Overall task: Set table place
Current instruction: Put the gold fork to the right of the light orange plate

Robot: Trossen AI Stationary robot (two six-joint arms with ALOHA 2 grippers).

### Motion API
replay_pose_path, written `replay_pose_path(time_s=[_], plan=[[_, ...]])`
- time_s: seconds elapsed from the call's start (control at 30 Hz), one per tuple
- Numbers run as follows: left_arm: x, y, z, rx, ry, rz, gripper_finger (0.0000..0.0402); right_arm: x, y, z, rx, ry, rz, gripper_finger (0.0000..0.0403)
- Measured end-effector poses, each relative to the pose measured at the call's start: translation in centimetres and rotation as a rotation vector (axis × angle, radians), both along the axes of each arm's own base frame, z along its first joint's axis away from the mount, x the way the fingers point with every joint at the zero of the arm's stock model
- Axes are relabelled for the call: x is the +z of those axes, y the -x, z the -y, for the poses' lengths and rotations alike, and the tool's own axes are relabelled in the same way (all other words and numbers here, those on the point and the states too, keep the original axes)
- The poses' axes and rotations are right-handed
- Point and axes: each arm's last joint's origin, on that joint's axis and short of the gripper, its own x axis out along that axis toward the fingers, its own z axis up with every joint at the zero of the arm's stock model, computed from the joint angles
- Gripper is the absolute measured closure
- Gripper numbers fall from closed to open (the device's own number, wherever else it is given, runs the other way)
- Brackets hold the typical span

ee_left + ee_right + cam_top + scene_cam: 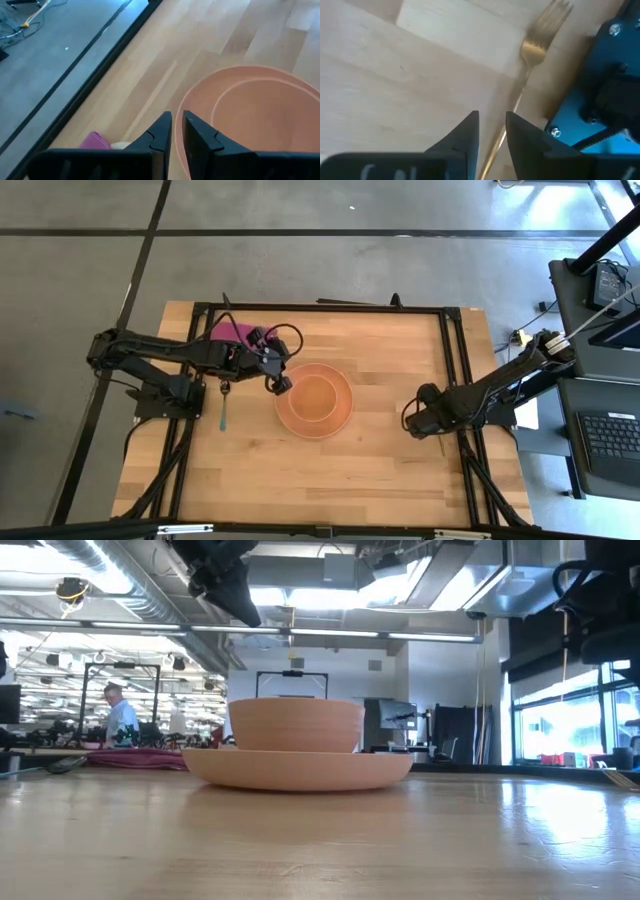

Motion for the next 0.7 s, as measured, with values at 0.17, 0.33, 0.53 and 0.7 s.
replay_pose_path(time_s=[0.17, 0.33, 0.53, 0.7], plan=[[0.0, 0.0, 0.8, -0.030, 0.001, -0.003, 0.0371, -1.5, 0.1, -0.2, -0.006, -0.081, 0.006, 0.0306], [0.0, 0.0, 1.5, -0.058, 0.001, -0.003, 0.0376, -3.4, 1.3, 0.2, -0.041, -0.126, -0.099, 0.0306], [0.0, 0.1, 2.0, -0.066, 0.013, 0.007, 0.0378, -4.0, 1.5, 0.3, -0.053, -0.133, -0.088, 0.0306], [0.0, 0.1, 2.0, -0.060, 0.018, 0.012, 0.0369, -4.1, 1.4, 0.3, -0.072, -0.124, -0.083, 0.0306]])
